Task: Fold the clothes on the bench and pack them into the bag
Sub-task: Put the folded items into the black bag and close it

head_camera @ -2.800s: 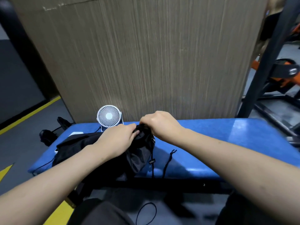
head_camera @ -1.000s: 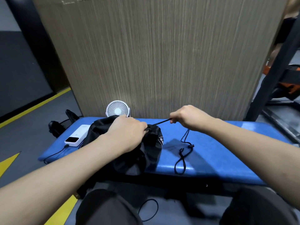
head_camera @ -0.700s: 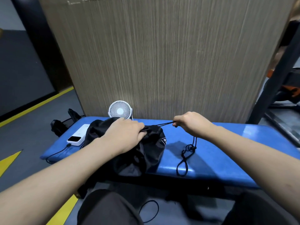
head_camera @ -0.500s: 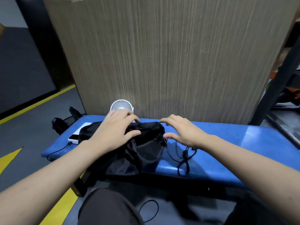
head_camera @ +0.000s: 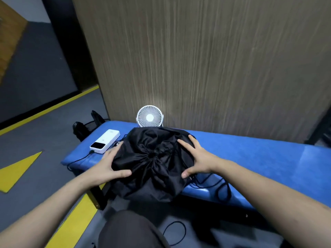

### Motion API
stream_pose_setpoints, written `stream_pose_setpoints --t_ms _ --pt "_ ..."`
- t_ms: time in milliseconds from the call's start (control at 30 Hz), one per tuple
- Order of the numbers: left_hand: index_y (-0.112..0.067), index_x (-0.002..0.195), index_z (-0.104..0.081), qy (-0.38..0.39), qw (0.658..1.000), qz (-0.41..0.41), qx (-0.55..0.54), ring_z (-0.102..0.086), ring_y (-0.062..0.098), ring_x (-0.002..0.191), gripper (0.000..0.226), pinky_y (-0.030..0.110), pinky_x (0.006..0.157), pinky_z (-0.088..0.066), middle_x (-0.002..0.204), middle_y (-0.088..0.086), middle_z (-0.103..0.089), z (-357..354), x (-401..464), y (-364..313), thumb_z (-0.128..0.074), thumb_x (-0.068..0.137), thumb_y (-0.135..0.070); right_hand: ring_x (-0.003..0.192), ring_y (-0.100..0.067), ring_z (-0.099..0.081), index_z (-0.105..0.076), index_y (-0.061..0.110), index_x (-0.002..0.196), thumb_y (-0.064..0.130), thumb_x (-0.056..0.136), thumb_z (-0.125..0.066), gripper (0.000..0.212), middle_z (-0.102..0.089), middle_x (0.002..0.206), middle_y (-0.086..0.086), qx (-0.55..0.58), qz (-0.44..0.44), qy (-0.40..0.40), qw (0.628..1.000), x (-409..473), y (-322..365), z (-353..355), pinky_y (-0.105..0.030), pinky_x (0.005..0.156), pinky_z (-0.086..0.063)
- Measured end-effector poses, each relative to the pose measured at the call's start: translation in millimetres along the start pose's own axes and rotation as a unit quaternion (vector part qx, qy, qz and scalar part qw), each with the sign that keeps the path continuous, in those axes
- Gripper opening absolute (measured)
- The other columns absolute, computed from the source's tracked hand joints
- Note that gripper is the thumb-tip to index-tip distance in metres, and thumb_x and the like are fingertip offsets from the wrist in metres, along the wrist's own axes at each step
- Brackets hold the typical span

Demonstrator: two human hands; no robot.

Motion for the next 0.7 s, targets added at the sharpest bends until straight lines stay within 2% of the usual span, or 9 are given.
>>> stream_pose_setpoints --t_ms 67,100,167,233,367,433,533,600,700 --pt "-0.052 0.147 -0.002 0.013 0.998 0.002 0.059 -0.004 0.002 0.144 0.117 0.027 0.118 -0.015 0.153 -0.017 -0.003 -18 8 4 -0.078 0.06 -0.071 0.154 -0.031 0.0 0.011 0.06 0.148 0.072 0.043 -0.084 0.141 0.03 0.162 0.0 -0.011 -0.001 0.007 1.0 6 -5 -10 -0.05 0.122 -0.024" --pt "-0.05 0.149 -0.002 0.013 0.995 0.01 0.095 -0.004 0.009 0.146 0.119 0.03 0.119 -0.014 0.154 -0.014 -0.002 -25 14 8 -0.075 0.058 -0.075 0.154 -0.031 0.002 0.013 0.062 0.146 0.074 0.04 -0.082 0.143 0.031 0.161 0.002 -0.019 -0.003 0.008 1.0 9 -8 -13 -0.052 0.121 -0.025" --pt "-0.049 0.152 -0.007 0.005 0.989 0.022 0.147 -0.014 0.025 0.147 0.129 0.036 0.12 -0.02 0.16 -0.001 -0.004 -34 24 16 -0.061 0.043 -0.094 0.154 -0.031 0.003 0.015 0.061 0.146 0.069 0.042 -0.086 0.145 0.031 0.161 0.005 -0.029 -0.01 0.013 0.999 13 -13 -18 -0.055 0.12 -0.026" --pt "-0.046 0.152 -0.016 -0.014 0.986 0.03 0.164 -0.023 0.029 0.139 0.137 0.036 0.117 -0.025 0.158 0.002 -0.009 -36 31 20 -0.053 0.032 -0.1 0.154 -0.031 0.004 0.015 0.058 0.147 0.065 0.045 -0.089 0.146 0.029 0.162 0.006 -0.047 -0.011 0.017 0.999 16 -14 -21 -0.056 0.12 -0.024" --pt "-0.047 0.145 -0.03 -0.049 0.985 0.025 0.165 -0.034 0.028 0.122 0.116 0.037 0.107 -0.036 0.144 0.002 -0.021 -34 42 15 -0.067 0.041 -0.081 0.15 -0.034 -0.007 0.013 0.044 0.154 0.066 0.049 -0.086 0.146 0.009 0.165 -0.002 -0.11 -0.01 -0.001 0.994 19 -10 -31 -0.053 0.119 -0.024" --pt "-0.047 0.142 -0.03 -0.056 0.981 0.031 0.183 -0.037 0.027 0.114 0.104 0.039 0.097 -0.044 0.133 0.002 -0.024 -36 47 12 -0.069 0.049 -0.073 0.14 -0.035 -0.021 0.004 0.033 0.157 0.066 0.057 -0.08 0.134 -0.009 0.159 -0.004 -0.125 -0.009 -0.041 0.991 20 -6 -34 -0.051 0.115 -0.031" --pt "-0.043 0.137 -0.032 -0.088 0.963 0.033 0.252 -0.039 0.025 0.103 0.086 0.039 0.082 -0.05 0.114 -0.001 -0.024 -39 51 1 -0.068 0.063 -0.068 0.119 -0.033 -0.036 -0.015 0.029 0.154 0.054 0.076 -0.067 0.098 -0.03 0.141 -0.001 -0.109 -0.011 -0.117 0.987 22 0 -32 -0.048 0.103 -0.043" --pt "-0.043 0.135 -0.033 -0.096 0.952 0.026 0.29 -0.039 0.023 0.097 0.078 0.037 0.078 -0.049 0.107 -0.002 -0.024 -41 51 -9 -0.065 0.068 -0.067 0.109 -0.03 -0.038 -0.025 0.029 0.149 0.045 0.081 -0.063 0.08 -0.036 0.132 0.0 -0.104 -0.016 -0.142 0.984 20 3 -27 -0.046 0.095 -0.047" --pt "-0.042 0.138 -0.032 -0.092 0.945 0.026 0.313 -0.042 0.025 0.099 0.079 0.038 0.082 -0.051 0.11 0.0 -0.026 -42 47 -15 -0.063 0.07 -0.067 0.108 -0.03 -0.038 -0.028 0.026 0.147 0.04 0.083 -0.061 0.073 -0.037 0.131 -0.001 -0.116 -0.022 -0.128 0.985 18 4 -22 -0.043 0.086 -0.049"
Point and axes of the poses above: each hand's wrist, its own x-axis towards the middle knuckle, its own z-axis out of the back of the hand, y = z × x, the point moved 8 cm from there along x, towards the middle knuckle
